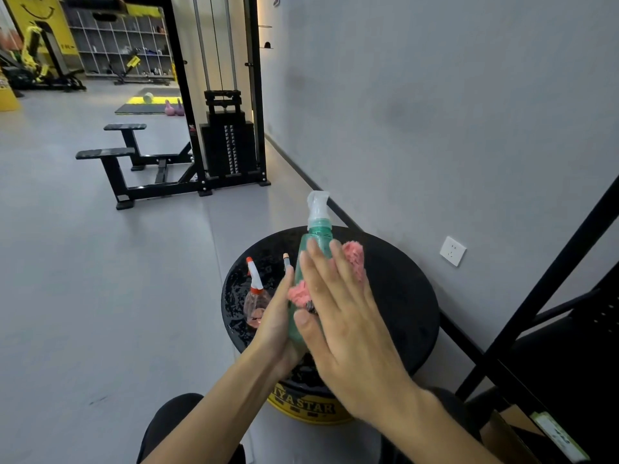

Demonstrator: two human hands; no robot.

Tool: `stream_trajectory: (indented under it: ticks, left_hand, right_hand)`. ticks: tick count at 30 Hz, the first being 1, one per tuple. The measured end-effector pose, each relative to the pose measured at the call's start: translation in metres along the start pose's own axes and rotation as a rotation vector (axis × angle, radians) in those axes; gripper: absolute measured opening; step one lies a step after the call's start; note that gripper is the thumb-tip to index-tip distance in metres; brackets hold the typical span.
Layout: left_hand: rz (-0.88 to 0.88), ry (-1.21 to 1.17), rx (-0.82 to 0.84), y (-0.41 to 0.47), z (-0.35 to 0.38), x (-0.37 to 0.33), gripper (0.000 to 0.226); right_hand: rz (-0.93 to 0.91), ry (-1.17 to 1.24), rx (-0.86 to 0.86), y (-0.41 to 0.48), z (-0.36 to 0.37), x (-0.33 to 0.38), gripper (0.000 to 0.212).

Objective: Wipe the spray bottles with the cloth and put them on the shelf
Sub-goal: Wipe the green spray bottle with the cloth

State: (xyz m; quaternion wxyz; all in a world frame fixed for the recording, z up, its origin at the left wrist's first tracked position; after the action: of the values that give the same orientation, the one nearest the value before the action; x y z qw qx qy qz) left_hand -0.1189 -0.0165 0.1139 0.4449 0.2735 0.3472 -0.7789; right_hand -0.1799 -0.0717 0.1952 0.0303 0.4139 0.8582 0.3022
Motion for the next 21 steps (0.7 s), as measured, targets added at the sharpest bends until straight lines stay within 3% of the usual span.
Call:
stream_trajectory:
  ticks: [11,21]
  left_hand:
    - [-0.036,0.037,0.026,0.001,0.005,0.012,0.049]
    - [-0.04,-0.007,-0.011,0.001,-0.002,0.006,0.061]
  right_hand:
    - [0.109,0.214,-0.016,0.022,-0.013,-0.031,0.059]
    - [0.058,0.171,0.012,-0.018,0.004,-0.005,0.06]
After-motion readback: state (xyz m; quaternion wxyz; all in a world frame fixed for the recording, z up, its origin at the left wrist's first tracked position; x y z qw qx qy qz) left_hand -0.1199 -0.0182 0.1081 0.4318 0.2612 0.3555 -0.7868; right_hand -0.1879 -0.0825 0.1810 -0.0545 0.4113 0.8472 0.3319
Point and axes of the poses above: each hand's wrist, its own y-axis towards the middle knuckle, its own z-axis out of the palm, x = y × z, the point moved 8 cm from there along y, towards the middle knuckle, and after that the axes turned 10 degrees about -z, right-handed, at the moved point
